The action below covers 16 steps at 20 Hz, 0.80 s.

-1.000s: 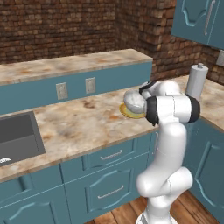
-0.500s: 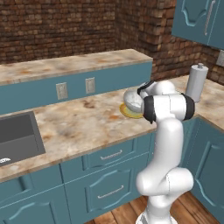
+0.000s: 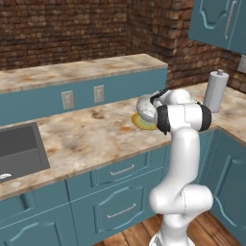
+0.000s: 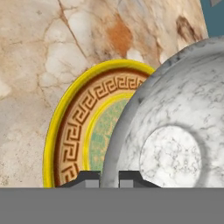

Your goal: Move the bowls from the cabinet to the plates on the dining table.

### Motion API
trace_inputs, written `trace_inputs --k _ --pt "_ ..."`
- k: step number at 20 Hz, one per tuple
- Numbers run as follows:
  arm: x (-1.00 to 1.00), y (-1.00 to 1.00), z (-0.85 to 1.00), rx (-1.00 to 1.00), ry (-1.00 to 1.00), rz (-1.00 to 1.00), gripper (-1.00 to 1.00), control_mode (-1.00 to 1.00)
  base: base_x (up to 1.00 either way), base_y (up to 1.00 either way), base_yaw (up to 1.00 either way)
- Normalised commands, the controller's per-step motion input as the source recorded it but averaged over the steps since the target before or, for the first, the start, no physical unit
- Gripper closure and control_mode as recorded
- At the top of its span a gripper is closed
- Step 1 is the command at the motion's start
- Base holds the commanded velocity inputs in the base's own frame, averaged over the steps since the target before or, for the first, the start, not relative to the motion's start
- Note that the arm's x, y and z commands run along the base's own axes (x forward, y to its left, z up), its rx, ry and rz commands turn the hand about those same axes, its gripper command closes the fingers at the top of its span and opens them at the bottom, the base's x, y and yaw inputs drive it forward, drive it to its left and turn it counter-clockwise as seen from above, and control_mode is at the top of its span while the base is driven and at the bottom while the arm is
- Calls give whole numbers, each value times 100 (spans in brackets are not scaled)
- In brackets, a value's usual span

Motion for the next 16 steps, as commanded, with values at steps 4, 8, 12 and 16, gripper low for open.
trace_inputs --k 4,8,12,16 --pt "0 -1 3 0 0 0 100 -100 0 0 0" --pt "-3 -3 9 0 0 0 100 -100 0 0 0" --pt "-5 -1 10 0 0 0 100 -100 0 0 0" --pt "-7 0 5 0 0 0 100 -100 0 0 0"
